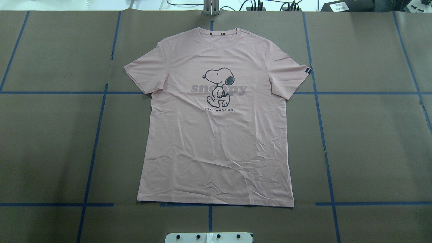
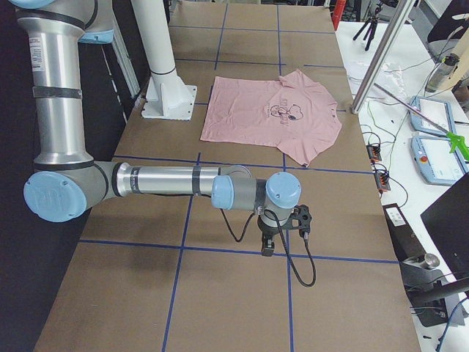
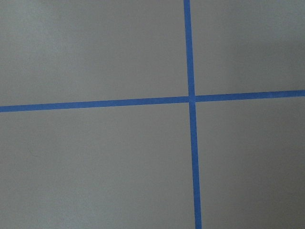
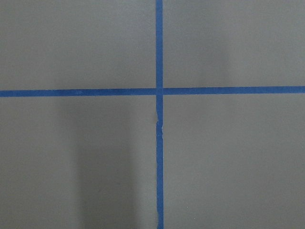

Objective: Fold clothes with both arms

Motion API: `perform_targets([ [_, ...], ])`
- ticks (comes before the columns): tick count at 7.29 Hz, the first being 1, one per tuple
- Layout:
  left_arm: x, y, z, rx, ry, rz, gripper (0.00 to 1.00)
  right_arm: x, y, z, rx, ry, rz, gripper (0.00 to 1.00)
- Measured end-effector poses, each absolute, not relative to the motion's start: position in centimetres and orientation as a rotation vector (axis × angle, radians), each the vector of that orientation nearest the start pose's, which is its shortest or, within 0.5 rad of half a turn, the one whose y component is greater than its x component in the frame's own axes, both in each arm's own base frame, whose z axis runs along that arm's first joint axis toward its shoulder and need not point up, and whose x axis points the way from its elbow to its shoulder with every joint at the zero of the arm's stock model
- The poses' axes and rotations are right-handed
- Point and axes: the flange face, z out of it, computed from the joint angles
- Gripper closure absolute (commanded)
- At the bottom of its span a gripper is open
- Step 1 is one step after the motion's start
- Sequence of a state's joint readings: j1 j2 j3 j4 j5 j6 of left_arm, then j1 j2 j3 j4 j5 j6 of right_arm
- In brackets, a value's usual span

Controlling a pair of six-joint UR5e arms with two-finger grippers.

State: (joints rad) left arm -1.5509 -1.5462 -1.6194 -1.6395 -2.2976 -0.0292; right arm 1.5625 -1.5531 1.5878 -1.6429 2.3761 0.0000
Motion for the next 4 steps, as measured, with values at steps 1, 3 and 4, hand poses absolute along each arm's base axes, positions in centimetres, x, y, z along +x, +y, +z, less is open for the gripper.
perform_targets([
  [1, -5.7, -48.9, 64.2, 0.073, 0.729, 0.026, 0.0, 5.7, -49.9, 64.2, -0.03, -0.803, 0.004, 0.0],
  [3, -5.7, -49.3, 63.0, 0.115, 0.731, 0.042, 0.0, 5.6, -50.7, 62.2, -0.005, -0.797, 0.012, 0.0],
  [4, -5.6, -50.1, 61.3, 0.173, 0.731, 0.066, 0.0, 5.3, -51.8, 60.9, 0.012, -0.798, 0.007, 0.0],
])
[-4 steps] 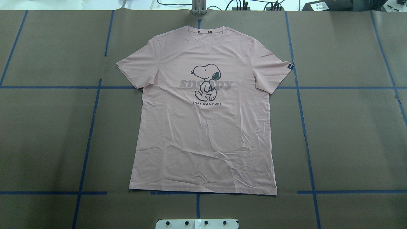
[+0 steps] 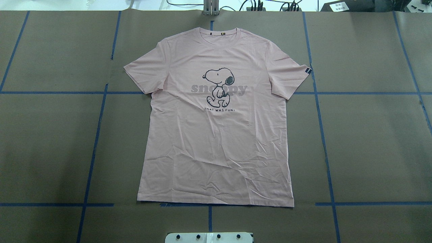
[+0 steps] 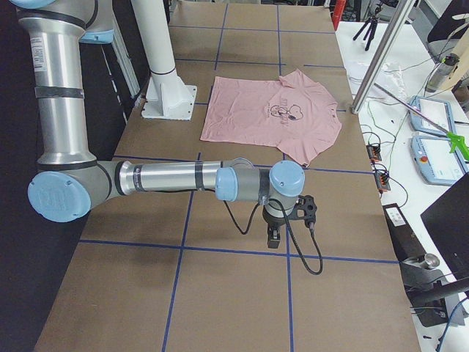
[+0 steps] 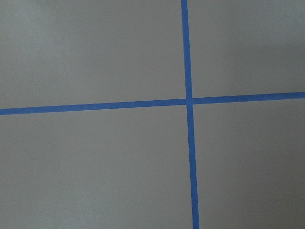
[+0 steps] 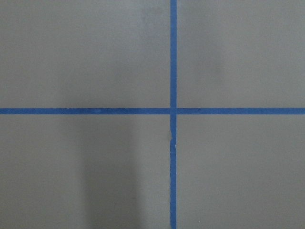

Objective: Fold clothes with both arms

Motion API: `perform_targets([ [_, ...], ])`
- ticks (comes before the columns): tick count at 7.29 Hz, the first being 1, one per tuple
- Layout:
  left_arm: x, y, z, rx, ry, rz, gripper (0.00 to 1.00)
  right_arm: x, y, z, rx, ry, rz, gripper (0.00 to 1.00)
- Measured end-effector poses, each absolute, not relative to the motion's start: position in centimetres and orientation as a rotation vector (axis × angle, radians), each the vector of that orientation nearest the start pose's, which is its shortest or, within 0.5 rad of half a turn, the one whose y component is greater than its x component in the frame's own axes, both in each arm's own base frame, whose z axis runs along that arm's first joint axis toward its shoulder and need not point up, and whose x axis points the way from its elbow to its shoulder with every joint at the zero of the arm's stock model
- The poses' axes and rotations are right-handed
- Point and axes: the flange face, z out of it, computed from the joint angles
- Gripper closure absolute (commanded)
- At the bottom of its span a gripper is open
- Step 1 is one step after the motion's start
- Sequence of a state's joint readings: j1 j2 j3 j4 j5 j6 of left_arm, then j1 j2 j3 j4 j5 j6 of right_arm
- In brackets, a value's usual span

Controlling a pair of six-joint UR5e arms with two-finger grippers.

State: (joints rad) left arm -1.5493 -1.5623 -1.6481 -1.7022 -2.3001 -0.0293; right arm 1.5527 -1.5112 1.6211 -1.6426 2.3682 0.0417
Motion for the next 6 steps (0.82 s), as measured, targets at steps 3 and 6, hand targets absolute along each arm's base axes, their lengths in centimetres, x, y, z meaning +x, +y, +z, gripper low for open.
perform_targets([
  [3, -4.2, -54.4, 54.6, 0.374, 0.734, 0.171, 0.0, -0.4, -55.8, 56.4, 0.069, -0.811, -0.12, 0.0],
  [6, 2.5, -56.9, 51.9, 0.473, 0.767, 0.299, 0.0, -12.2, -63.2, 50.6, 0.11, -0.869, -0.1, 0.0],
])
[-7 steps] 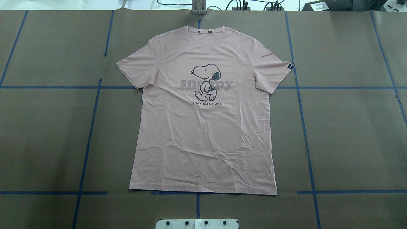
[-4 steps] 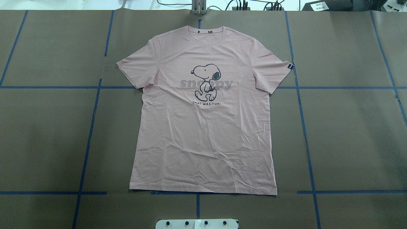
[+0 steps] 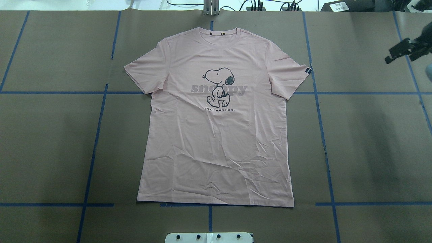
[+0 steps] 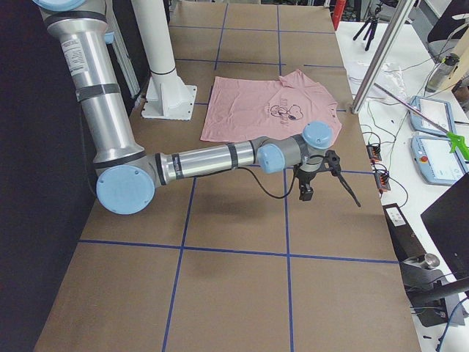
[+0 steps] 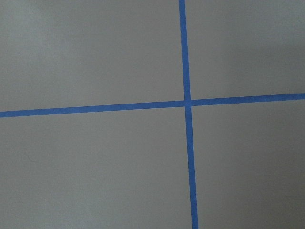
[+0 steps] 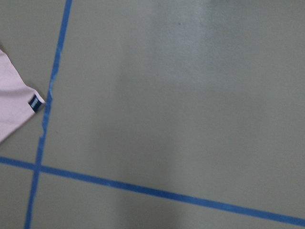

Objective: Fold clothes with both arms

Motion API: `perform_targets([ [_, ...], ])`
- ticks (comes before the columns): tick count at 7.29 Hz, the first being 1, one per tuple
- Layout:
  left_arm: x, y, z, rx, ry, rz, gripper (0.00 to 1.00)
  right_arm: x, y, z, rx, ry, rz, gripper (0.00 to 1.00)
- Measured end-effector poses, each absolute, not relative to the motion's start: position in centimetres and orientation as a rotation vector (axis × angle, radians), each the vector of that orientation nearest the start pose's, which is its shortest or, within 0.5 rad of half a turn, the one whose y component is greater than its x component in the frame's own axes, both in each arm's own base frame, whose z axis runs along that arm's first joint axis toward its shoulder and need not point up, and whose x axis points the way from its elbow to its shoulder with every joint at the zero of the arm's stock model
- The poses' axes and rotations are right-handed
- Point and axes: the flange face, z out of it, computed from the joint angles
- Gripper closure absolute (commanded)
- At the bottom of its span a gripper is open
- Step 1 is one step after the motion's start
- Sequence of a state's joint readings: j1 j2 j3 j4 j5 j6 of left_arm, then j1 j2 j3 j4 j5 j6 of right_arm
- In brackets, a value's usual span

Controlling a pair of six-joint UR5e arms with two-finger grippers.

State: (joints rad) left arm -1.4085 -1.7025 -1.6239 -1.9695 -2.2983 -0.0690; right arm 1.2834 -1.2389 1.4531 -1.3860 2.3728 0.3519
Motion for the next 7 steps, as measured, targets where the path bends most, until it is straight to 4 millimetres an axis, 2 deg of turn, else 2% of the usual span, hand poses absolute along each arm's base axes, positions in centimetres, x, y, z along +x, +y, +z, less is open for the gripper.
perform_targets([
  [1, 3.7, -57.9, 50.9, 0.487, 0.772, 0.317, 0.0, -16.7, -65.4, 47.7, 0.106, -0.877, -0.068, 0.0],
  [2, 4.8, -58.6, 50.6, 0.485, 0.776, 0.331, 0.0, -21.1, -66.6, 45.3, 0.136, -0.865, -0.058, 0.0],
  [3, 6.2, -59.1, 50.3, 0.477, 0.784, 0.343, 0.0, -25.4, -66.7, 44.4, 0.181, -0.851, -0.054, 0.0],
  [4, 6.9, -59.2, 50.1, 0.472, 0.792, 0.34, 0.0, -28.3, -66.8, 45.2, 0.227, -0.853, -0.064, 0.0],
  [5, 7.2, -59.2, 49.9, 0.483, 0.798, 0.339, 0.0, -30.4, -67.1, 46.8, 0.262, -0.861, -0.078, 0.01],
  [7, 7.3, -58.9, 50.0, 0.505, 0.809, 0.327, 0.0, -33.8, -68.1, 47.4, 0.288, -0.861, -0.102, 0.03],
])
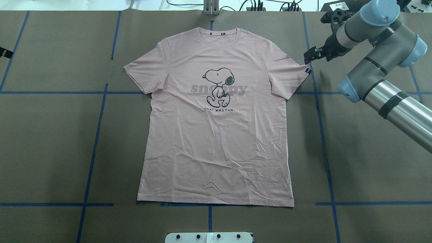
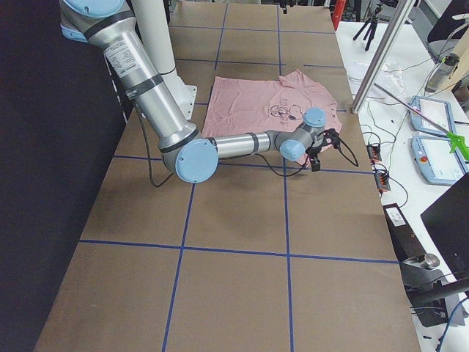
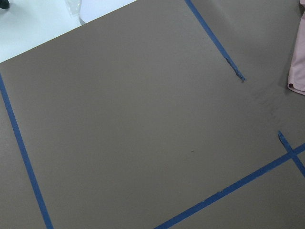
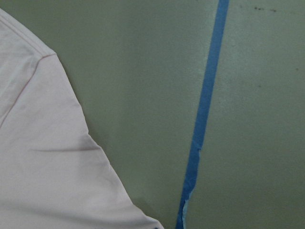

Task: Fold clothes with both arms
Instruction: 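Move the right gripper to the sleeve nearest it and grasp it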

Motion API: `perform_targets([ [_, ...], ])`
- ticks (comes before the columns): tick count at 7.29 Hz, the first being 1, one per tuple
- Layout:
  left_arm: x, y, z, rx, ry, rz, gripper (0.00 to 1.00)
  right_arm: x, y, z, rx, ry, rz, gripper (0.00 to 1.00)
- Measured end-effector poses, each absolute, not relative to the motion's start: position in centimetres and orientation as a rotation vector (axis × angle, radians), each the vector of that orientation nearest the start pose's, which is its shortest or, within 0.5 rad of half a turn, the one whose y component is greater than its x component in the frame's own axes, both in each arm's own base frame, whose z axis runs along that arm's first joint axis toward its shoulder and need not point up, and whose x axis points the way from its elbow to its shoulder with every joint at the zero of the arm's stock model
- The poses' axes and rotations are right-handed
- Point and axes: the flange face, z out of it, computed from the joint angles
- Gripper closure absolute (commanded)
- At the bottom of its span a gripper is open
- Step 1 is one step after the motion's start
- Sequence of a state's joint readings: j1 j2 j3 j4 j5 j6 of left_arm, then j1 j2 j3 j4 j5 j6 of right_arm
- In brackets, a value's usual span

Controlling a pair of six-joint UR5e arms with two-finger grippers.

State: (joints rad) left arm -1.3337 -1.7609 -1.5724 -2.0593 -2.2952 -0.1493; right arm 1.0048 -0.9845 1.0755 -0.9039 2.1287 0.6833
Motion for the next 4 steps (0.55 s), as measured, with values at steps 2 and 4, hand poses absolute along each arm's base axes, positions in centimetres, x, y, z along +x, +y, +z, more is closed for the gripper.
perform_targets([
  [2, 7.3, -58.9, 50.1, 0.507, 0.814, 0.319, 0.0, -35.7, -68.2, 47.2, 0.292, -0.846, -0.115, 0.04],
  [4, 7.4, -58.8, 50.1, 0.506, 0.817, 0.319, 0.0, -37.0, -67.8, 47.3, 0.279, -0.828, -0.122, 0.04],
])
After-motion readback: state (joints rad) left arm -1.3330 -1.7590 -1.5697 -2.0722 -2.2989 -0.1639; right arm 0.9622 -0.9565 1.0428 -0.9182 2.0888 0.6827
